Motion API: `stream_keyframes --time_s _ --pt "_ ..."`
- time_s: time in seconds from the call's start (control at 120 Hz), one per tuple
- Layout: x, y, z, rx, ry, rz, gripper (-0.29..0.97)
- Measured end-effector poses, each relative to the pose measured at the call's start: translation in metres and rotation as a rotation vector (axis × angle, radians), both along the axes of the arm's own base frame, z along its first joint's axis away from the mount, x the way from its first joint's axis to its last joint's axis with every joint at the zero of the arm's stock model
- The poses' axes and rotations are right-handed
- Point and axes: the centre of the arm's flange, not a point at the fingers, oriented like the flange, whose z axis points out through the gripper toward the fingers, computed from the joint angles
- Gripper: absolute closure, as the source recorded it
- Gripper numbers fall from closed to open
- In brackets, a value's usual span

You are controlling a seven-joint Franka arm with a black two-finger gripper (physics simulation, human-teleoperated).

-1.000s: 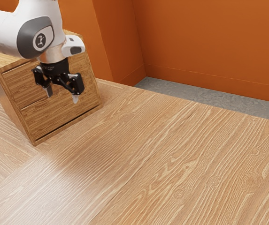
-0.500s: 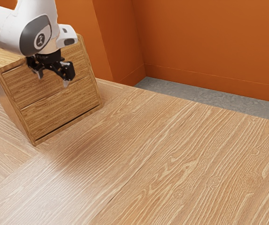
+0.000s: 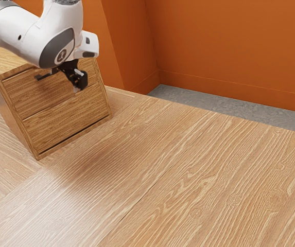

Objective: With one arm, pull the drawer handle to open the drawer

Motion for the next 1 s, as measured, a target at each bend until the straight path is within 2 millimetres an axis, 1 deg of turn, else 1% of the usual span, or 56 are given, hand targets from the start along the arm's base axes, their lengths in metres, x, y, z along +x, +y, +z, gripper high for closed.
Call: stream_keyframes --time_s 0.133,0.283,0.425,0.475,0.867,1.0 --pt "0.006 -0.001 -0.008 0.02 0.023 -0.036 0.0" --pt "0.004 0.018 -0.009 0.032 0.032 -0.035 0.0" --pt "0.003 0.04 -0.017 0.034 0.043 -0.028 0.0" --pt "0.002 0.047 -0.016 0.033 0.039 -0.027 0.0" --pt "0.002 0.053 -0.009 0.046 0.032 -0.057 0.0" --pt "-0.001 0.062 -0.01 0.045 0.03 -0.054 0.0"
